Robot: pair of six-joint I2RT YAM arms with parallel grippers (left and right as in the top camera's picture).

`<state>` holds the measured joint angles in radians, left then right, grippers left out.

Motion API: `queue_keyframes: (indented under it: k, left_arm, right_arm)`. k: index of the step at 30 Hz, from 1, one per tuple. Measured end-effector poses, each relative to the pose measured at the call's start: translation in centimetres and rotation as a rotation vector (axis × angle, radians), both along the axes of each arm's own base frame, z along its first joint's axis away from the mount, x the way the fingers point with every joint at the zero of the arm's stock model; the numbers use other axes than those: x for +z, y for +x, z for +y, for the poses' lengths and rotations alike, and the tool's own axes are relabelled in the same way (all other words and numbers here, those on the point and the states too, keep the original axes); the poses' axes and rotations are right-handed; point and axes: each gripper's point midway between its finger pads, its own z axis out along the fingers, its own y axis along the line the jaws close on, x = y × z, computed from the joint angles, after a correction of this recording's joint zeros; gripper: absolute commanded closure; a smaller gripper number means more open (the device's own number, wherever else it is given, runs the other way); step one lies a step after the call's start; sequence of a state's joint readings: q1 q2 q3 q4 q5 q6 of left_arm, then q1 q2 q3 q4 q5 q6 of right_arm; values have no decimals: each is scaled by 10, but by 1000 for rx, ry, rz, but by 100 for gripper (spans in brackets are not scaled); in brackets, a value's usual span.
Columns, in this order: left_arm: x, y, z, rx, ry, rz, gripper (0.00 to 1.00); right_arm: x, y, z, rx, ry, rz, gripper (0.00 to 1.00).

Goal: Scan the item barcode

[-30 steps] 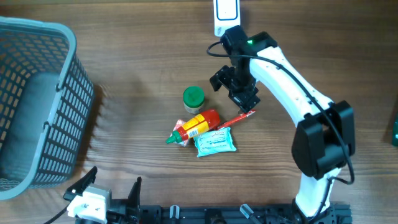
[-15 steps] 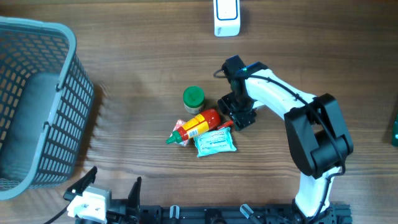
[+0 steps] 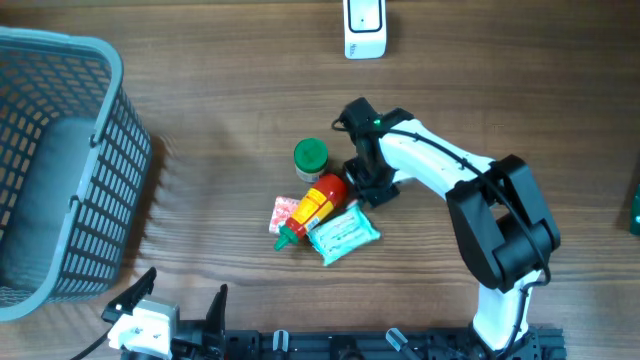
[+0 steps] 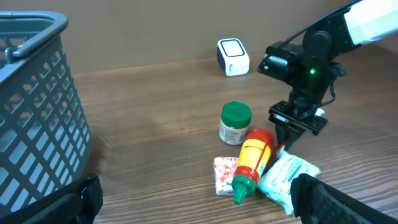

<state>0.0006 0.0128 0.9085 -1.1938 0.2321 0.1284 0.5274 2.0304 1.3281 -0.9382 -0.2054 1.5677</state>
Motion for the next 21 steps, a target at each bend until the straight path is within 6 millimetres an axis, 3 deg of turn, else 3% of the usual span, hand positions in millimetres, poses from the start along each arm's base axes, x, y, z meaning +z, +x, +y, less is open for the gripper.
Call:
queue_keyframes:
  k: [3,5,6,8,10,13,15,21]
  left_arm:
    - [0,0,0,0,0,0,0]
    - [0,0,0,0,0,0,0]
    - [0,0,0,0,0,0,0]
    - [0,0,0,0,0,0,0]
    - [0,0,0,0,0,0,0]
    - [0,0,0,0,0,0,0]
    - [0,0,0,0,0,0,0]
    - [0,0,0,0,0,0,0]
  right_arm:
    - [1,-3,-23,2,-19,38,95]
    - [1,16,-27,168,26,-55,91]
    - [0,27,-27,376,55,-130,89]
    - [0,29,-34,613,34,-167,87]
    - [-1,28,-54,786,-59,-152,87]
    - [1,32,-72,957,-143,-139,94]
    - [1,32,-75,1084,-162,-132,95]
    - [9,21,-65,1240,-186,-108,96]
